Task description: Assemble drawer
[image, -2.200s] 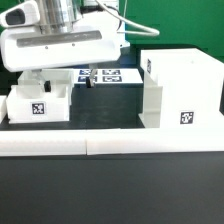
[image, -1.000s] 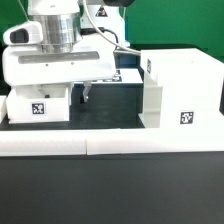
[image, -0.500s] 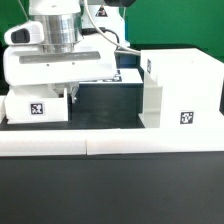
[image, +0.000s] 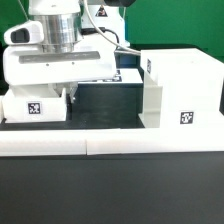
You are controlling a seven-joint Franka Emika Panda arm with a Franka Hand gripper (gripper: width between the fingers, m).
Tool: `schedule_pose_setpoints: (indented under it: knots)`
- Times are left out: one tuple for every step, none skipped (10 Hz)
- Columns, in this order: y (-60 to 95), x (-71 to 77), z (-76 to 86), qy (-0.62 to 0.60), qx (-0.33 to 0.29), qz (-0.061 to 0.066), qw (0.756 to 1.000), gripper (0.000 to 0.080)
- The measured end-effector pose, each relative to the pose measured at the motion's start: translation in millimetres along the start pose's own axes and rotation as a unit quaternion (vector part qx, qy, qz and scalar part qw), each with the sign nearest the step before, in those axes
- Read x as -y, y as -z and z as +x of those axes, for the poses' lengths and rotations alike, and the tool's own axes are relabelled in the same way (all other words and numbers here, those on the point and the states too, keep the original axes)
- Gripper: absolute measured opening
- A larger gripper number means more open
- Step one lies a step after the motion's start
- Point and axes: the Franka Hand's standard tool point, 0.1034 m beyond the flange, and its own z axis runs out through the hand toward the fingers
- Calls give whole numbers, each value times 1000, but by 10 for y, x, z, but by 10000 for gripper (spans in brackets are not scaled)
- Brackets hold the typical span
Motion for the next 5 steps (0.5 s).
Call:
schedule_pose_setpoints:
  knots:
    - [0,0,0,0,0,0,1000,41]
    - [13,23,11,9,3,1,1000,41]
    - [78,99,60,41,9,3,999,41]
    - [116,142,78,67,15,6,998,41]
    - [149,178,90,83,21,11,996,41]
